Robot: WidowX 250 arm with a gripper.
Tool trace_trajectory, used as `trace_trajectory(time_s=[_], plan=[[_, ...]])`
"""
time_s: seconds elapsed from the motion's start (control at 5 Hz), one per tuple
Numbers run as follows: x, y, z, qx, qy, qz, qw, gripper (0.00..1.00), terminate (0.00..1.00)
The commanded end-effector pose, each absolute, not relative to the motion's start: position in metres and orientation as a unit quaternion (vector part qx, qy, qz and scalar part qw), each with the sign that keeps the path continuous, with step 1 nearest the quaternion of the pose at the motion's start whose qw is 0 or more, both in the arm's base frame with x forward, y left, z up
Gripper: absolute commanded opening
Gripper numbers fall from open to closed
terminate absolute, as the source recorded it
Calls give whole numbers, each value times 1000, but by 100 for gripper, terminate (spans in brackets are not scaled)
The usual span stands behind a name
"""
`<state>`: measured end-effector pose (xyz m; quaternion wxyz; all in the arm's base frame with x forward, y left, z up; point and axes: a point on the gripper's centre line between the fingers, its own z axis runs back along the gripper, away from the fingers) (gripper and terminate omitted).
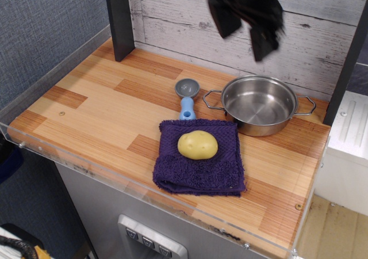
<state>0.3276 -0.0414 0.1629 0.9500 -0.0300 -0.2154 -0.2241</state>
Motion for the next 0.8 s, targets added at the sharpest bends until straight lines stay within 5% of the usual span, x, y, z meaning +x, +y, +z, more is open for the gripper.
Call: trace_trajectory(time_s=[0.0,0.4,0.6], plan=[[309,-27,206,-23,-253,-212,944,100,0],[309,-27,206,-23,-253,-212,944,100,0],[309,-27,206,-23,-253,-212,944,100,100]])
